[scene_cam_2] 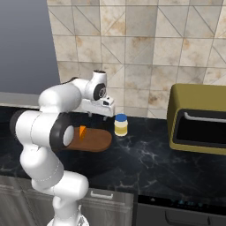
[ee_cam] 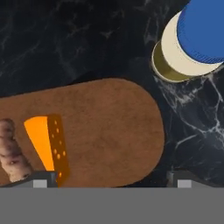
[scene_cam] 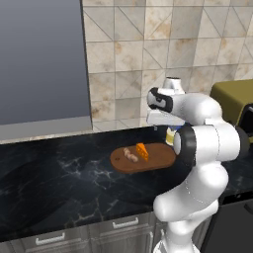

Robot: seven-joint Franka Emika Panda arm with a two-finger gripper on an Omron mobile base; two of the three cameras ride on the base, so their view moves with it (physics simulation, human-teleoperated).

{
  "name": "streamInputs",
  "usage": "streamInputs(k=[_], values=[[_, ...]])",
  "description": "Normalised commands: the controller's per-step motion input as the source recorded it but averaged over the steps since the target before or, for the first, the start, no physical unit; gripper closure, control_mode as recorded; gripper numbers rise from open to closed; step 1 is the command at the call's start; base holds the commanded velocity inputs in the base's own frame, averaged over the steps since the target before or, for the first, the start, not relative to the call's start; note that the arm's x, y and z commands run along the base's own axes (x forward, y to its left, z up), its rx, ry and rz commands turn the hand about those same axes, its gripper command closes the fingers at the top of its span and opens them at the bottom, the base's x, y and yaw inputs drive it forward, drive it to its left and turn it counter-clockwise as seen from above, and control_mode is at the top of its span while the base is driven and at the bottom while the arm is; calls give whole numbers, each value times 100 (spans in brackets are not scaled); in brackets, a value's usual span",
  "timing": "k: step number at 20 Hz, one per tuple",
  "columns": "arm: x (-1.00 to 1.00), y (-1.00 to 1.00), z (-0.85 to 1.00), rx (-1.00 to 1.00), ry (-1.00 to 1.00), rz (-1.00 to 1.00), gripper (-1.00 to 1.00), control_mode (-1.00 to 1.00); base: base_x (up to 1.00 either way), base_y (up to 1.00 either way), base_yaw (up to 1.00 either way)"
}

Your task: Retrieve the reheated potato from the microwave, then place the potato, cheese, and condiment on the cutting board.

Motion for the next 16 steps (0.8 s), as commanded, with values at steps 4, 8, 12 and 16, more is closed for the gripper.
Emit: streamInputs(k=[4, 8, 12, 16], values=[[11, -41, 26, -7, 1, -14, -100, -100, 0, 0, 0], [21, -36, 11, -13, 4, -10, -100, -100, 0, 0, 0], [16, -30, 3, -14, 4, -5, -100, -100, 0, 0, 0], [6, -34, 0, -8, 0, -2, -100, -100, 0, 0, 0]])
